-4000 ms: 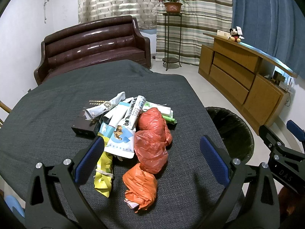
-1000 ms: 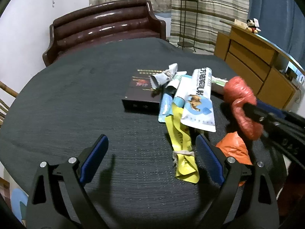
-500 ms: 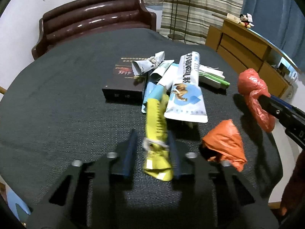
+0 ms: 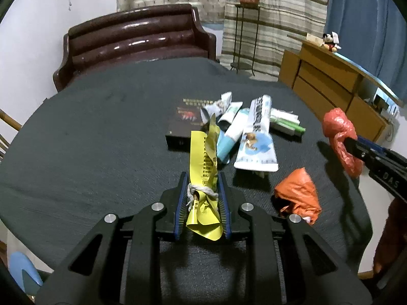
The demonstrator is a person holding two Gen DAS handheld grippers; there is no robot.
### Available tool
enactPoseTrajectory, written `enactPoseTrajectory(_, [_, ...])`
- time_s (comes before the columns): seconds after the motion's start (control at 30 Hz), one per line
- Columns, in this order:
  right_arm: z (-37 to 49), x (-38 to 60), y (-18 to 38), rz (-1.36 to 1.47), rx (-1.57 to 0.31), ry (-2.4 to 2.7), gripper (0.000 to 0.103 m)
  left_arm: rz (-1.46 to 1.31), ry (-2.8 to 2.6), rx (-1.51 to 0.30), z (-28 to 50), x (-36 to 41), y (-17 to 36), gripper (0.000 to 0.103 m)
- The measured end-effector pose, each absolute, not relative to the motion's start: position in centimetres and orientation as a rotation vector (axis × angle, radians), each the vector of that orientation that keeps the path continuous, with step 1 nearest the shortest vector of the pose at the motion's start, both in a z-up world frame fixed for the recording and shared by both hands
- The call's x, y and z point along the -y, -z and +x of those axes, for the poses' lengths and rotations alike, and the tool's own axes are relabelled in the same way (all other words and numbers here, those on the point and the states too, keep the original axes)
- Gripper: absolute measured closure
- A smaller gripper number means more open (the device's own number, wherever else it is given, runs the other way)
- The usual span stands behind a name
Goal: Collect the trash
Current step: 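Grasp the yellow wrapper with the left tool while the right tool lifts the red bag, then carry both items over the bin and open both tools to drop them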
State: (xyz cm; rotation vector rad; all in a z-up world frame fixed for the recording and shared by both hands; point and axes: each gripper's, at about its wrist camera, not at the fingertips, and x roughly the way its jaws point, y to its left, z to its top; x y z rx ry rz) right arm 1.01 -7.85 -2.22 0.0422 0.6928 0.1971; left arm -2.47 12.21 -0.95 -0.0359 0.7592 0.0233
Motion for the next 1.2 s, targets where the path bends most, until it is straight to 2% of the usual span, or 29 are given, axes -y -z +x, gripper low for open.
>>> enactPoseTrajectory(0.43, [1.9, 12.7, 1.9, 0.013, -0.648, -0.054, 0.073, -0.007, 0.079, -0.673, -0.2, -6.8, -1.6, 0.080])
enactPoseTrajectory(1.2, [4.5, 19.0, 3.0, 0.036, -0.649, 0.079, 0.073, 0.105, 0.223, -0.709, 6.3, 6.9, 0.8, 0.080])
